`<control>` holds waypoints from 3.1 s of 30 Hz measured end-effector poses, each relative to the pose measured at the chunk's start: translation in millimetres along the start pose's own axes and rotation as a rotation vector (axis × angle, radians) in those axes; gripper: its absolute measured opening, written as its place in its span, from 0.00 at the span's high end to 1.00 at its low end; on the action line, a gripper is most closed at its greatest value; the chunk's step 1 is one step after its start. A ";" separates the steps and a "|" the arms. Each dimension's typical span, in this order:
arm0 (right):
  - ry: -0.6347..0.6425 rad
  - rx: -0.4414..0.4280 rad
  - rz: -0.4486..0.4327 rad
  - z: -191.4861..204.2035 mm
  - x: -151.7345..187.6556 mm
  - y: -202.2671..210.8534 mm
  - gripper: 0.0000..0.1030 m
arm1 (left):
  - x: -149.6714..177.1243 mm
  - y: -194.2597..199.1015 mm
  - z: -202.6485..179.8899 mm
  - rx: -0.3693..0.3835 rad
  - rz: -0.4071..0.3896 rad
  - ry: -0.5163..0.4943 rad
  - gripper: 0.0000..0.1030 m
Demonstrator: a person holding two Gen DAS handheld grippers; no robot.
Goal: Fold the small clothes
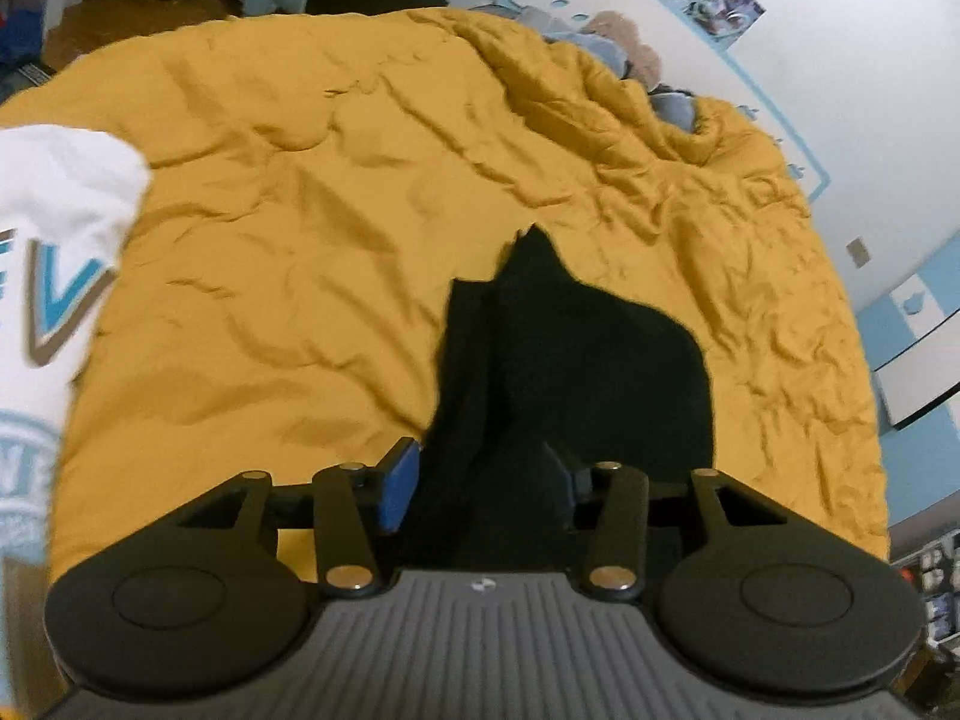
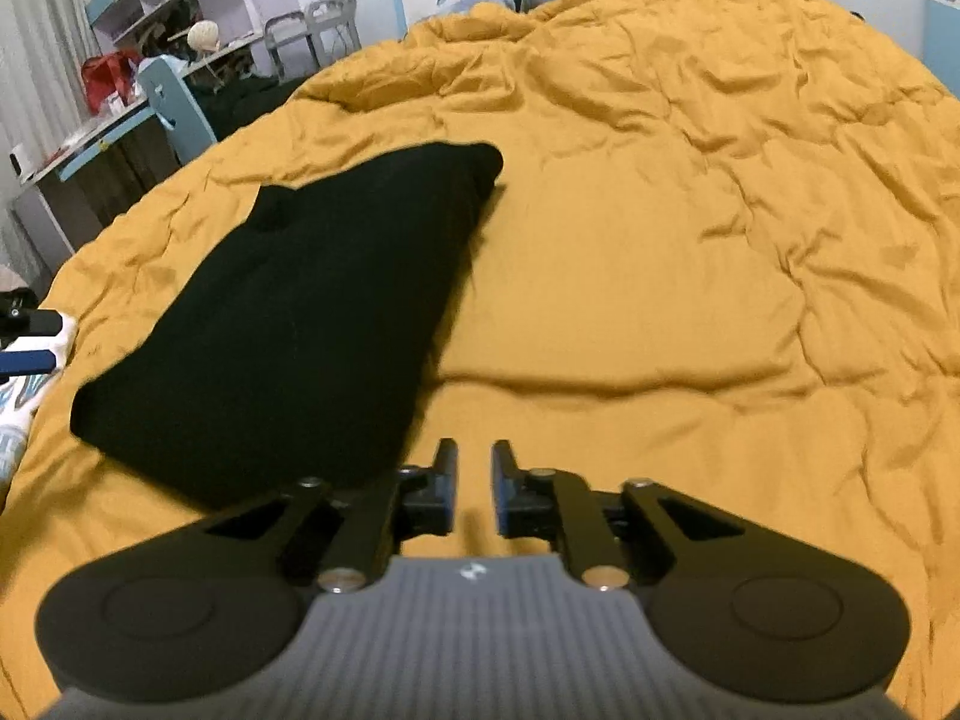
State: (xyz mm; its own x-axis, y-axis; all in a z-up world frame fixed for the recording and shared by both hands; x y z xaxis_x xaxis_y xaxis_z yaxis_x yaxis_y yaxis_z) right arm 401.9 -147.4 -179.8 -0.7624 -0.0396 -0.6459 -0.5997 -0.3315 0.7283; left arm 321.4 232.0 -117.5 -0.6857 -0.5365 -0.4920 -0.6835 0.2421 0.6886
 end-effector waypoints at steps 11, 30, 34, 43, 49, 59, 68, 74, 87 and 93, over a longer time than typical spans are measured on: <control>-0.051 -0.034 -0.038 13.3 -45.0 -49.8 0.69 | -34.6 -64.6 -9.8 0.032 0.016 -0.073 0.30; -0.061 -0.106 -0.047 23.9 -54.6 -95.9 0.60 | -68.7 -146.9 -8.5 0.137 -0.038 -0.040 0.92; -0.071 -0.111 -0.046 22.2 -53.3 -98.2 0.60 | -75.6 -127.8 -25.6 0.159 -0.111 -0.126 0.99; -0.089 -0.151 -0.023 24.1 -48.1 -103.9 0.55 | -66.3 -156.0 0.1 -0.055 -0.044 -0.263 0.99; -0.106 -0.175 -0.013 21.6 -50.8 -102.1 0.53 | -72.8 -147.4 12.0 0.007 -0.046 -0.142 0.72; -0.363 -0.333 0.009 -12.3 -79.3 -110.4 0.36 | -71.5 -135.8 42.4 0.167 0.077 0.147 0.17; -0.429 -0.381 0.046 -25.6 -97.3 -139.3 0.36 | -72.4 -177.4 35.1 0.300 0.157 0.172 0.17; -0.455 -0.429 0.043 -25.5 -110.5 -154.4 0.36 | -80.5 -199.0 20.9 0.349 0.175 0.153 0.42; -0.696 -0.543 0.071 -42.0 -136.8 -218.3 0.68 | -83.1 -217.6 11.5 0.400 0.168 0.214 0.80; -0.658 -0.553 0.034 -35.7 -145.7 -204.6 0.89 | -88.0 -196.3 -5.7 0.362 0.116 0.151 0.86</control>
State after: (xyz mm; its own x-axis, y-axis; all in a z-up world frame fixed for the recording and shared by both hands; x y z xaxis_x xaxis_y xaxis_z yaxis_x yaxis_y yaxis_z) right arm 644.4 -107.4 -242.8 -0.8660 0.4402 -0.2372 -0.5000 -0.7586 0.4178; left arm 517.3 227.1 -206.3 -0.7371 -0.5951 -0.3201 -0.6665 0.5623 0.4894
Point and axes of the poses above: each gripper's, at about its wrist camera, not at the fingertips, and y roughly against the way its jaws point, z to its left, x to its underside, the point moved 9 cm from there along -y, roughly the way its jaws point
